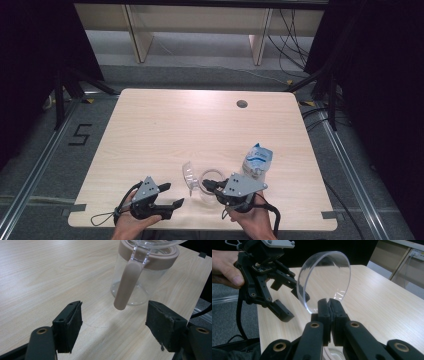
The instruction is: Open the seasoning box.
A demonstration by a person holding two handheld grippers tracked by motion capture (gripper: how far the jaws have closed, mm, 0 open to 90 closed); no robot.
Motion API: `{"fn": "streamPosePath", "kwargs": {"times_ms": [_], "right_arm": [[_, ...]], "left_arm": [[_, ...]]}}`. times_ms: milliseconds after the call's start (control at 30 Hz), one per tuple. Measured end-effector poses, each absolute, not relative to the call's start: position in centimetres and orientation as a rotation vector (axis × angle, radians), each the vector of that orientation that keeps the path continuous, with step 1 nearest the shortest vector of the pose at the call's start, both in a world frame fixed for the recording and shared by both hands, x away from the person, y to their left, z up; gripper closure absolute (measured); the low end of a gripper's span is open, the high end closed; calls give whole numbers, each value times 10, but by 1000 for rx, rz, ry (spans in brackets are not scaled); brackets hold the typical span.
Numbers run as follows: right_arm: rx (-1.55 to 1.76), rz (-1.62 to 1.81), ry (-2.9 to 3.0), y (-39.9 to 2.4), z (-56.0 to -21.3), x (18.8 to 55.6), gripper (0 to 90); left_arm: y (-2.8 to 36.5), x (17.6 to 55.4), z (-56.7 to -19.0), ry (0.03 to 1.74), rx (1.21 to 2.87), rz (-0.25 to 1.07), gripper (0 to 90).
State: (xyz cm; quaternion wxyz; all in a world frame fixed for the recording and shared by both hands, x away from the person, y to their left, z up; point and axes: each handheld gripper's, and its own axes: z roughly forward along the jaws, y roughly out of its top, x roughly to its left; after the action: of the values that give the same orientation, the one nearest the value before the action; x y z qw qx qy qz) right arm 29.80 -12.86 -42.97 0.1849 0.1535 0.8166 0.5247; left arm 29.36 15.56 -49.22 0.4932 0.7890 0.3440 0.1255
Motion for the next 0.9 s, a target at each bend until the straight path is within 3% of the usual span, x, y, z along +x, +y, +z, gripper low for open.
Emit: {"fn": "streamPosePath", "kwargs": {"times_ms": [267,900], "right_arm": [[469,1488,2270,-146,-431,297,808],[659,1445,2105,-225,-443,275,452]], "left_arm": [[157,294,-493,839,1916,295,275],[154,290,-494,852,1907,312,201]]}}
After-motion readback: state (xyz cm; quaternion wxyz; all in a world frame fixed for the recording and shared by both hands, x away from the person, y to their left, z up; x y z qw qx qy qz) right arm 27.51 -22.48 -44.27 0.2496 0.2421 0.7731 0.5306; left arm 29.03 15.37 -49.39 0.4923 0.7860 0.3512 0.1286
